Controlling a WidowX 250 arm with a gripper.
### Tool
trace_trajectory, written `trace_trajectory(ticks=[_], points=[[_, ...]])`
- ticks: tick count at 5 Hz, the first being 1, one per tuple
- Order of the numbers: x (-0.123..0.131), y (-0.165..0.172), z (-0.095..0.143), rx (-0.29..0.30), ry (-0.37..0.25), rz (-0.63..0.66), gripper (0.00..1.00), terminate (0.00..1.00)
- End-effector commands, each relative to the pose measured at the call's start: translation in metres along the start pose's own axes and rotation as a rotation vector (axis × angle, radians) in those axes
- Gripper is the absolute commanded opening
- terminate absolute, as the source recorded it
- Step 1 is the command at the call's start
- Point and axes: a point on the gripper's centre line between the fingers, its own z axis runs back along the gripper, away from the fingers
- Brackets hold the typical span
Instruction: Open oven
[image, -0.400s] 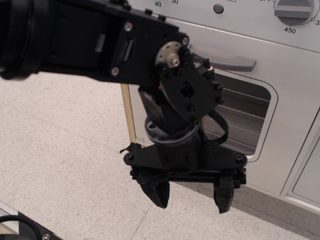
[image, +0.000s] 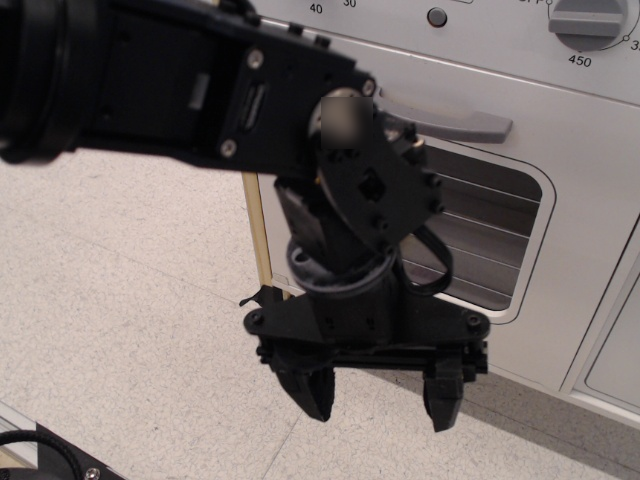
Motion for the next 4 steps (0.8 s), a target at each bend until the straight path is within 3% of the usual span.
trace_trajectory(ticks=[1,3,4], points=[[0.054,0.002,0.018,-0.137,-0.212,0.416,1.0,0.0],[0.104,0.02,0.031,-0.178,-0.353,0.904,1.0,0.0],[0.131,0.022,0.031,-0.168,-0.362,1.048,1.0,0.0]])
